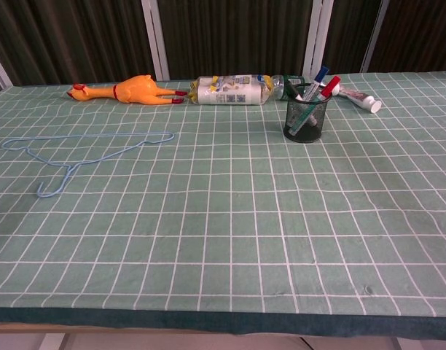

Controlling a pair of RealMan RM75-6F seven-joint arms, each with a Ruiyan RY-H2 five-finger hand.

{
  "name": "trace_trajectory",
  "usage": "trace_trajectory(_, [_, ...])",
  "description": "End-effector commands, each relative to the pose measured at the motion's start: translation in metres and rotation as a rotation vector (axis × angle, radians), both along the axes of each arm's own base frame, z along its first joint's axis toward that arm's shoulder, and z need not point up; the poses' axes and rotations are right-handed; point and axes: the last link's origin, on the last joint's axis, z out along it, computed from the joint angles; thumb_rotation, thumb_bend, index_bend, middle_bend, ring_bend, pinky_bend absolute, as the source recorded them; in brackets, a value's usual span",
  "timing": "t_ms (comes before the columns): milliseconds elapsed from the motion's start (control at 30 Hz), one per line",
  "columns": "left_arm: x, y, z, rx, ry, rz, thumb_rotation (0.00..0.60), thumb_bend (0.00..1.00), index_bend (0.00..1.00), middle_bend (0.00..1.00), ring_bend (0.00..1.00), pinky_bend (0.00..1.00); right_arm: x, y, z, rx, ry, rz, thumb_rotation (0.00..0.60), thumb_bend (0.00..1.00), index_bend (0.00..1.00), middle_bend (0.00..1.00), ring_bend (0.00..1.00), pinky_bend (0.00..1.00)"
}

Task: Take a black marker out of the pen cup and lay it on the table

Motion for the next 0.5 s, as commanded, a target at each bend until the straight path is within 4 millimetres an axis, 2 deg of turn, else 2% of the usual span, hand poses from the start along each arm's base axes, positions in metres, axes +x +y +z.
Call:
trace_trajectory(33, [0.0, -0.001, 0.001, 0.0, 0.002, -0.001, 0.6, 0.48, 0.19, 0.06, 0.07, 0.31, 0.016, -0.027, -0.005, 0.02, 0.004, 0.041, 0.6, 0.24, 0.13, 0.13, 0.07, 0.17])
trace_trajectory(100, [-0.001, -0.002, 0.001, 0.003, 0.003, 0.002, 0.6, 0.48, 0.19, 0.06, 0.07, 0.31, 0.027, -0.042, -0.008, 0.035, -0.001, 0.056, 0.6, 0.24, 0.14, 0.15, 0.11, 0.24])
trace_trajectory(167, [-0.001, -0.003, 0.003, 0.008, 0.002, 0.007, 0.6, 0.48, 0.19, 0.06, 0.07, 0.31, 0.038, -0.059, -0.012, 0.049, -0.012, 0.067, 0.6, 0.24, 0.15, 0.16, 0.12, 0.26])
trace_trajectory(367, [-0.002, -0.005, 0.005, 0.018, -0.008, 0.009, 0.6, 0.48, 0.19, 0.06, 0.07, 0.31, 0.063, -0.102, -0.027, 0.087, -0.046, 0.077, 0.6, 0.24, 0.22, 0.27, 0.23, 0.31])
trace_trajectory(433, [-0.001, -0.005, 0.005, 0.015, -0.01, 0.006, 0.6, 0.48, 0.19, 0.06, 0.07, 0.31, 0.069, -0.113, -0.032, 0.09, -0.054, 0.08, 0.6, 0.24, 0.24, 0.33, 0.29, 0.35])
trace_trajectory(500, [-0.001, -0.004, 0.004, 0.008, -0.009, 0.004, 0.6, 0.48, 0.19, 0.06, 0.07, 0.31, 0.076, -0.124, -0.038, 0.088, -0.058, 0.088, 0.6, 0.24, 0.27, 0.4, 0.39, 0.45])
